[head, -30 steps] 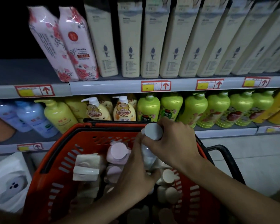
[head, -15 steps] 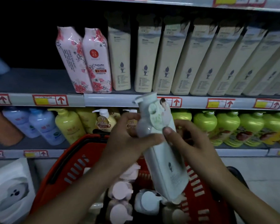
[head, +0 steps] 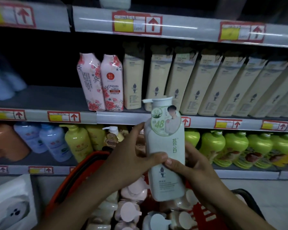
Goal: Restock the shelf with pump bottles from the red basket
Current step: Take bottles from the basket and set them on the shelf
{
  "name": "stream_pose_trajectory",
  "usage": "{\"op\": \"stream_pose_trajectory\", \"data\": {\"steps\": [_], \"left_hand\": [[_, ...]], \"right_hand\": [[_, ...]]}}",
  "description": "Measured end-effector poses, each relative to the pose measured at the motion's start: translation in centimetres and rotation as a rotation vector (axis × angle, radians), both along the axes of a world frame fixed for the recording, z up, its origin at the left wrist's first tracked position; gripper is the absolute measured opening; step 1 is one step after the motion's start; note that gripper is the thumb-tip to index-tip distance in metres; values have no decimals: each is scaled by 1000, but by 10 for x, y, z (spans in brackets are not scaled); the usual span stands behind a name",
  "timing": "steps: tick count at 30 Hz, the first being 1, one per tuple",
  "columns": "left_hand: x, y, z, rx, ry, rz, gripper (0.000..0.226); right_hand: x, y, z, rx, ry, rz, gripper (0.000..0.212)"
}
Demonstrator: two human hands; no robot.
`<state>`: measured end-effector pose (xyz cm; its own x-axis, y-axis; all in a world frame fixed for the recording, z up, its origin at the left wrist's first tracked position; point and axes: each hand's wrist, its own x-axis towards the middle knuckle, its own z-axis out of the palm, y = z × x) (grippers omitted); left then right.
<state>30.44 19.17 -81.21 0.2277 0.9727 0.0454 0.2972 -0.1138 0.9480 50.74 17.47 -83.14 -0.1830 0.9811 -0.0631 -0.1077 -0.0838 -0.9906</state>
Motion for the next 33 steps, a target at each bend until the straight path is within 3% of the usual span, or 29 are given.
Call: {"op": "stream_pose_trajectory", "data": {"steps": [3, 10, 13, 17, 22, 25, 29, 33], "left_hand": [[-8, -7, 1, -18, 0, -41, 74], [-20, -19, 41, 160, -38, -37, 73], [-37, -18, 80, 255, -55, 19, 72], [-56, -6, 148, 412, -47, 119, 71], [-73, 26, 238, 664, -54, 154, 61], [-82, 62, 265, 767, -136, 255, 54], [-99, 118, 264, 836, -165, 440, 48], [-116, 159, 264, 774, -184, 500, 48]], "right_hand": [[-3, -2, 5, -5, 29, -28, 55], [-23, -10, 43, 99, 9, -94, 66], [-42, -5, 85, 239, -25, -74, 69], [-63, 11, 151, 489, -78, -127, 52], [-88, 52, 243, 859, -235, -260, 45], [-107, 90, 298, 1019, -325, -271, 54], [-140, 143, 319, 1040, -406, -273, 68], [-162, 183, 318, 833, -363, -163, 68]]}}
